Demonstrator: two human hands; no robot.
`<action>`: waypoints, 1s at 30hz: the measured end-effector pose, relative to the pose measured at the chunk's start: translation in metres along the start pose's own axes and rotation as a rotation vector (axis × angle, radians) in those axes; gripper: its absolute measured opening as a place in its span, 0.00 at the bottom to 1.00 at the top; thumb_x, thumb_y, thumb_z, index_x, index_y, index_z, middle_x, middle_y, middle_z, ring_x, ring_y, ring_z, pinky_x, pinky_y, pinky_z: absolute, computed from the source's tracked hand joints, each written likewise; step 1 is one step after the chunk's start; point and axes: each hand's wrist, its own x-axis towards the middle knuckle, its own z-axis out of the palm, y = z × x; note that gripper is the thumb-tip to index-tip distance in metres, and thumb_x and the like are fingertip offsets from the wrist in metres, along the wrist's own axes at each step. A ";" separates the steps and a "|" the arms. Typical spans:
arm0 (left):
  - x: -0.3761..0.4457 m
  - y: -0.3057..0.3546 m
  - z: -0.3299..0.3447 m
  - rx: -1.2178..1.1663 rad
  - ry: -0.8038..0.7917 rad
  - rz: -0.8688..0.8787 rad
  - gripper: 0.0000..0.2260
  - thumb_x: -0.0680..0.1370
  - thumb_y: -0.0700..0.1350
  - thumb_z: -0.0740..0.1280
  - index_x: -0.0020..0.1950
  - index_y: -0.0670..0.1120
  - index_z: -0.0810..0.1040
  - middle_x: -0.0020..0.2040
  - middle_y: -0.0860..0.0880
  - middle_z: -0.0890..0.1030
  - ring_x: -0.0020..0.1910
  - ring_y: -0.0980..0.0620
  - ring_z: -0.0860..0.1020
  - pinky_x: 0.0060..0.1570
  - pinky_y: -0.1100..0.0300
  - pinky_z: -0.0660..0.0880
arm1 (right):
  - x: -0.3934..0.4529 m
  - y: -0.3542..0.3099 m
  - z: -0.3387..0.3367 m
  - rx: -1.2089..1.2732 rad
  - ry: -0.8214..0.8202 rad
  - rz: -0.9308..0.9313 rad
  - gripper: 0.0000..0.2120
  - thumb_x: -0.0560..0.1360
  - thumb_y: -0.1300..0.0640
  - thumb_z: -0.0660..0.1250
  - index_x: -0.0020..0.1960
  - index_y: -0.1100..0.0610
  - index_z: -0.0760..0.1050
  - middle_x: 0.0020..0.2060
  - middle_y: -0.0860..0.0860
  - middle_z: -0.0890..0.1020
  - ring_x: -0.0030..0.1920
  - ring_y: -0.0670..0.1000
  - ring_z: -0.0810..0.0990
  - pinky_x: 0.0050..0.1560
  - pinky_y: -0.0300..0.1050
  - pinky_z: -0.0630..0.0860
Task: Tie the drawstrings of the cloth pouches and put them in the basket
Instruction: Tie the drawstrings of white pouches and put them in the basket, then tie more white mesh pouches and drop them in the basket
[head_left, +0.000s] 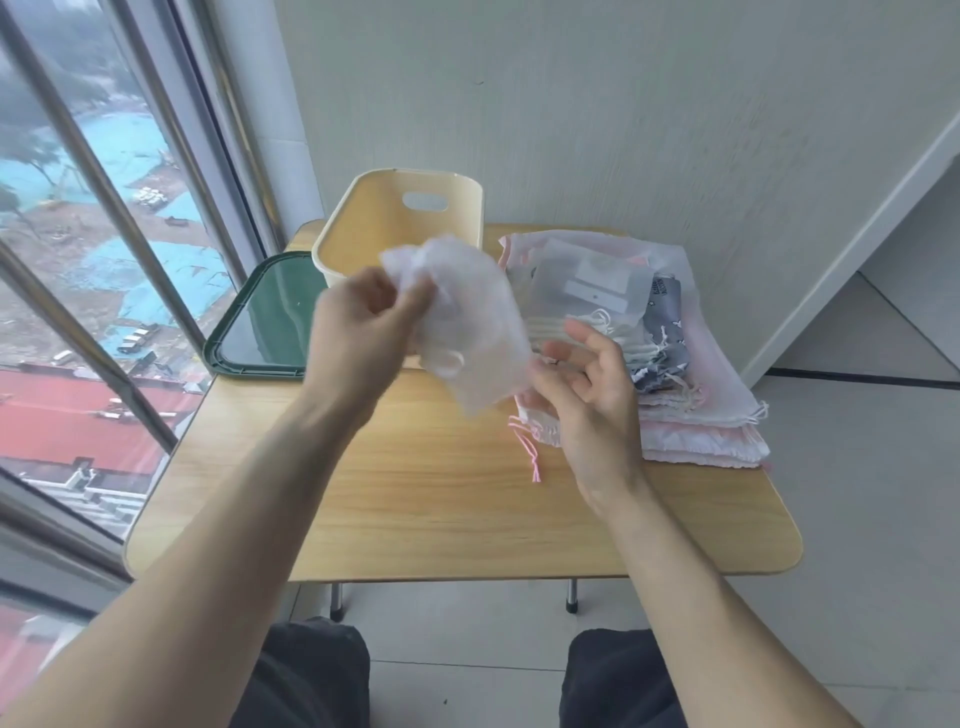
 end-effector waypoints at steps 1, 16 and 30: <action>0.012 0.004 -0.003 -0.051 0.112 0.008 0.13 0.76 0.53 0.71 0.47 0.43 0.83 0.42 0.44 0.85 0.42 0.43 0.84 0.44 0.47 0.81 | 0.000 -0.001 -0.001 0.025 0.016 0.010 0.21 0.76 0.64 0.73 0.66 0.56 0.71 0.51 0.54 0.80 0.47 0.49 0.83 0.50 0.55 0.82; 0.172 0.018 0.028 0.248 0.296 -0.340 0.17 0.80 0.39 0.63 0.68 0.41 0.71 0.61 0.41 0.80 0.44 0.48 0.80 0.21 0.63 0.68 | 0.014 -0.008 -0.006 0.117 0.125 0.117 0.13 0.76 0.71 0.68 0.57 0.61 0.74 0.41 0.54 0.80 0.34 0.50 0.76 0.31 0.38 0.77; 0.186 -0.002 0.050 1.579 -0.063 0.013 0.15 0.76 0.42 0.67 0.62 0.39 0.75 0.61 0.38 0.72 0.59 0.39 0.73 0.58 0.51 0.72 | 0.027 -0.001 -0.010 -0.005 0.051 0.175 0.12 0.75 0.69 0.70 0.56 0.59 0.74 0.40 0.55 0.81 0.32 0.48 0.78 0.35 0.39 0.78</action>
